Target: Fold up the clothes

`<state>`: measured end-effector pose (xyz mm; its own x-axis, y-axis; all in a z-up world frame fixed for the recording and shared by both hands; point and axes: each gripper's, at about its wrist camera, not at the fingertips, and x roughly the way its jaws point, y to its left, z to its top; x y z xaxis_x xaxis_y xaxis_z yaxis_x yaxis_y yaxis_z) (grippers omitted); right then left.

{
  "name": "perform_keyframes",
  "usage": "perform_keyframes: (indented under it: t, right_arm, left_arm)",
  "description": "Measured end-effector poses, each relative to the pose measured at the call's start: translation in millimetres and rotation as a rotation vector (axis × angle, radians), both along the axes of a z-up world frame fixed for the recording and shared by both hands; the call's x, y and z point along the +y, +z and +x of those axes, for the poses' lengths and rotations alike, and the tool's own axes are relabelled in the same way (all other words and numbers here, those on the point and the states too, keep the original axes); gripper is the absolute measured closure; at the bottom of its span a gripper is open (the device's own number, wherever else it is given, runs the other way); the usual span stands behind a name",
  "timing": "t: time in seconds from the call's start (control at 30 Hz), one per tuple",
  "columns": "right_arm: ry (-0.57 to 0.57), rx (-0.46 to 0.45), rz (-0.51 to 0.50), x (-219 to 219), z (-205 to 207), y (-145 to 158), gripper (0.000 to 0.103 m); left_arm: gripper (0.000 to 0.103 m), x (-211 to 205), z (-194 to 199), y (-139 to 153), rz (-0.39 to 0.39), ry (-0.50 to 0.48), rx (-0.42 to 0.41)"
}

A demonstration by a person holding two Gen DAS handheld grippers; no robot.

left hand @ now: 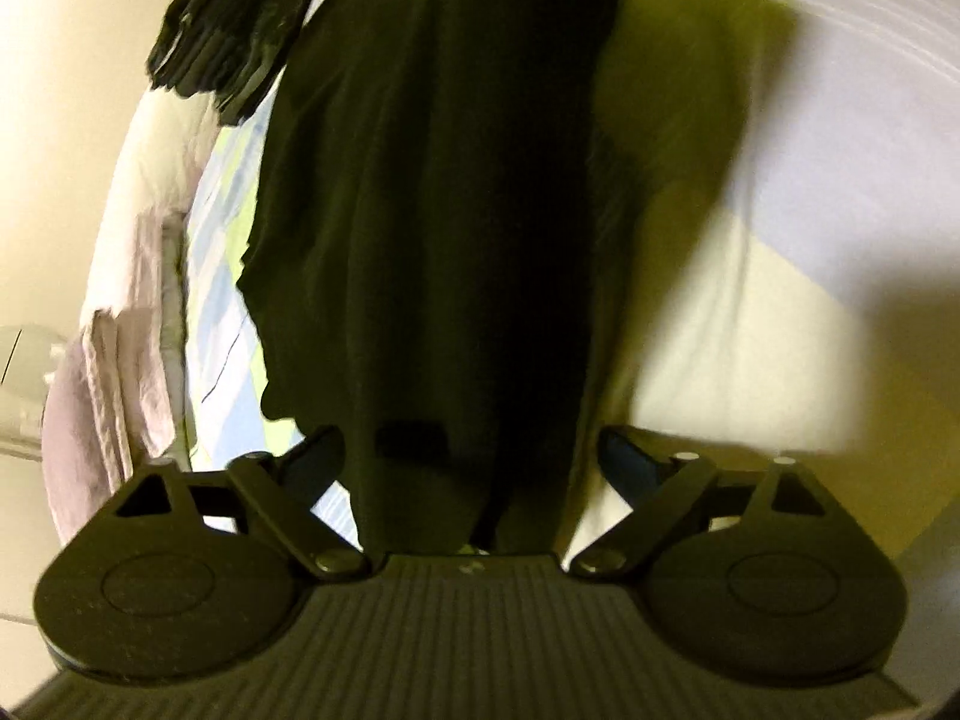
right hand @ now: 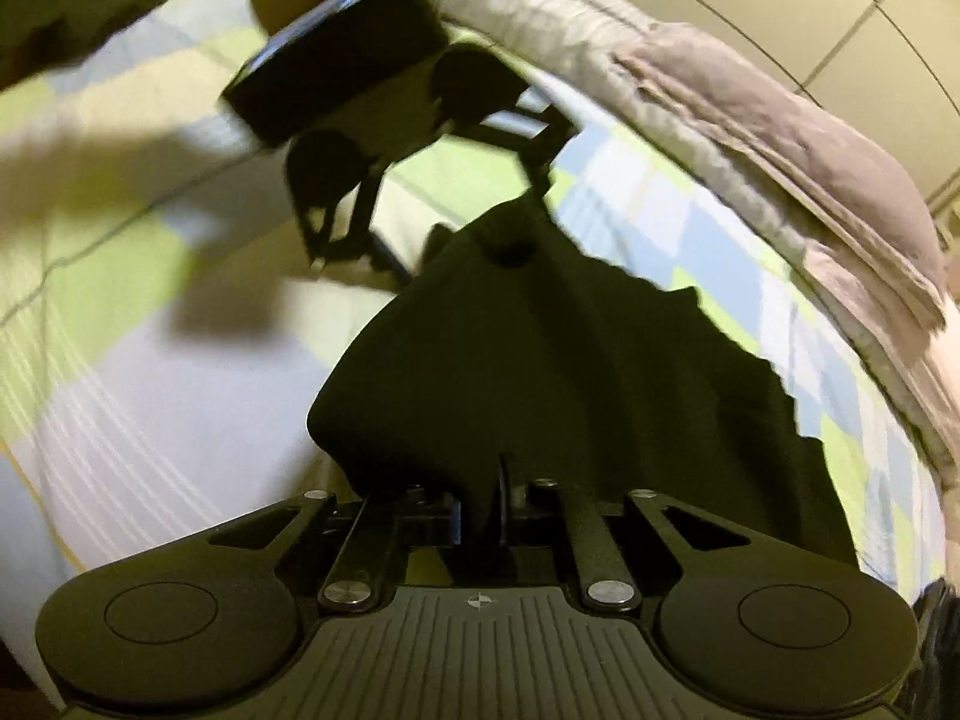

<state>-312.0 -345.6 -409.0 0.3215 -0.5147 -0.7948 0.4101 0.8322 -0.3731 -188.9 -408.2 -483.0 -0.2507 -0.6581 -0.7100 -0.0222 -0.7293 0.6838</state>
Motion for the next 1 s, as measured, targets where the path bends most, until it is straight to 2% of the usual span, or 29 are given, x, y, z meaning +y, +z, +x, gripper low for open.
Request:
perform_keyframes:
  t: [0.03,0.07,0.1,0.17,0.33,0.47,0.63,0.7,0.83,0.9,1.0]
  right_arm:
    - [-0.007,-0.005,0.003,0.0,-0.8,3.8,0.094]
    - [-0.014,-0.010,0.007,1.0,-1.4,6.9,0.094]
    - [-0.018,-0.014,0.010,2.8,-2.1,8.7,0.094]
    - [-0.026,-0.020,0.020,6.4,-3.3,10.7,0.095]
    - [-0.047,-0.040,0.058,16.0,-3.4,17.3,0.095]
    - [-0.001,-0.061,0.086,34.3,2.6,31.8,0.095]
    - [0.039,-0.143,0.159,56.5,12.1,58.0,0.096]
    - [0.036,-0.188,0.197,63.1,14.7,68.8,0.096]
    - [-0.091,-0.330,0.258,48.3,-6.2,96.1,0.096]
    - [-0.183,-0.424,0.291,29.9,-26.5,111.5,0.096]
    - [-0.348,-0.557,0.335,-6.8,-71.2,124.0,0.096]
  left_arm:
    - [0.048,-2.8,-1.0,0.9,0.012,0.010,-0.007]
    - [0.072,-7.0,-2.3,1.9,0.026,0.035,-0.020]
    - [0.085,-10.9,-3.4,3.7,0.039,0.059,-0.024]
    - [0.089,-17.2,-5.1,11.0,0.064,0.105,-0.009]
    - [0.094,-23.7,-5.0,39.7,0.076,0.163,0.026]
    - [0.095,-5.9,5.7,68.7,0.084,0.214,0.048]
    - [0.095,29.6,21.6,105.7,0.131,0.265,0.013]
    - [0.094,30.5,23.1,123.9,0.139,0.277,0.012]
    - [0.094,-2.3,8.1,166.0,0.130,0.273,0.041]
    - [0.094,-38.1,-8.9,185.5,0.132,0.251,0.052]
    - [0.094,-87.9,-49.5,199.2,0.140,0.183,0.023]
